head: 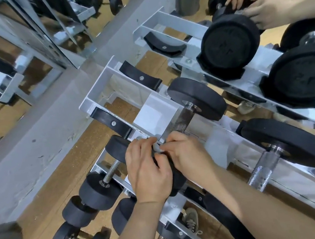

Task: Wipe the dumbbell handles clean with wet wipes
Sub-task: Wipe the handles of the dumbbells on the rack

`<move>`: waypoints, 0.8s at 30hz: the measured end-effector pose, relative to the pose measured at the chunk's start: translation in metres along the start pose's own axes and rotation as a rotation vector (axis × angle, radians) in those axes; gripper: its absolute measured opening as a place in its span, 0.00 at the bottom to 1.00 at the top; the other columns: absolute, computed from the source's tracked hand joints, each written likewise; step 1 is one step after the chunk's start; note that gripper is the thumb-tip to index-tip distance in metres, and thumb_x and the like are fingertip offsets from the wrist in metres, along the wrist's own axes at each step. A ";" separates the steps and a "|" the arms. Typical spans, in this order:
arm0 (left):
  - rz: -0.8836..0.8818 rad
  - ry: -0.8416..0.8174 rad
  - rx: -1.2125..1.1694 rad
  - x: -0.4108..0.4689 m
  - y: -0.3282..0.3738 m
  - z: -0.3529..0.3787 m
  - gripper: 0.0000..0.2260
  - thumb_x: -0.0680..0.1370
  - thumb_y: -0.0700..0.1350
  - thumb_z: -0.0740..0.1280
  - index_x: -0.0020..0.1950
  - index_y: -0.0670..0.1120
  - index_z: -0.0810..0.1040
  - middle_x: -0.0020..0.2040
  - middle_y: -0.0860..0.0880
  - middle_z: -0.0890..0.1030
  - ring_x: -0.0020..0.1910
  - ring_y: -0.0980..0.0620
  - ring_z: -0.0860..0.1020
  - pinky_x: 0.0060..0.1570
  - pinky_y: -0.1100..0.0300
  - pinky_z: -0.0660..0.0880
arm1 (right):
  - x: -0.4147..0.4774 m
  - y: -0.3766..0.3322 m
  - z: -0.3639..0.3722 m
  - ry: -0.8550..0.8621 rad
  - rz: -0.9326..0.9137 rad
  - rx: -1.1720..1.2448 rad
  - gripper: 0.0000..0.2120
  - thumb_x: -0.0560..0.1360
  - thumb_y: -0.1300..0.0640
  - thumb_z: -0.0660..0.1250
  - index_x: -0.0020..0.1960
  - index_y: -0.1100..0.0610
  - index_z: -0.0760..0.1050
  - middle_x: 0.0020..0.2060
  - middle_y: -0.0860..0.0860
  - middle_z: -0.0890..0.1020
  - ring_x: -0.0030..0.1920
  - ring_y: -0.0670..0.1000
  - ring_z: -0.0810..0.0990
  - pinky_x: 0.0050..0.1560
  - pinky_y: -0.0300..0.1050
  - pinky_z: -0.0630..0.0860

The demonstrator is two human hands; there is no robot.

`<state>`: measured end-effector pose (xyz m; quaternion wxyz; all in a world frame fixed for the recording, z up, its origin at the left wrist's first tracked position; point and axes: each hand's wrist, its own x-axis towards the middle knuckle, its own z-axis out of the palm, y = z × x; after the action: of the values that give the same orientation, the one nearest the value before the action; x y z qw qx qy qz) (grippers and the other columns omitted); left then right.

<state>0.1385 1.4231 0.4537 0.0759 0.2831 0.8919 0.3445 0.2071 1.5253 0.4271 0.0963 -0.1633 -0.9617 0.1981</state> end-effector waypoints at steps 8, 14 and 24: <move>0.039 0.035 -0.026 -0.001 -0.001 0.002 0.17 0.73 0.45 0.55 0.56 0.46 0.79 0.49 0.53 0.74 0.57 0.50 0.70 0.61 0.66 0.60 | 0.001 0.000 0.001 0.422 0.354 0.207 0.05 0.76 0.62 0.67 0.48 0.59 0.82 0.39 0.53 0.79 0.35 0.52 0.78 0.35 0.43 0.77; 0.034 -0.004 0.008 -0.002 -0.002 0.000 0.16 0.74 0.43 0.55 0.57 0.46 0.78 0.49 0.55 0.72 0.58 0.51 0.69 0.62 0.62 0.62 | 0.022 0.020 -0.010 0.628 0.449 0.215 0.05 0.74 0.67 0.68 0.45 0.60 0.81 0.40 0.50 0.77 0.36 0.50 0.76 0.34 0.43 0.74; 0.055 -0.159 0.250 0.004 0.001 -0.005 0.19 0.73 0.46 0.53 0.59 0.48 0.78 0.51 0.49 0.73 0.61 0.47 0.67 0.65 0.51 0.65 | 0.029 -0.006 0.000 0.793 1.080 0.797 0.12 0.78 0.59 0.66 0.60 0.53 0.81 0.51 0.46 0.76 0.50 0.41 0.77 0.49 0.23 0.69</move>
<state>0.1345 1.4233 0.4581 0.1010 0.3411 0.9108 0.2094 0.1783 1.5307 0.4333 0.3747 -0.6206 -0.4988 0.4750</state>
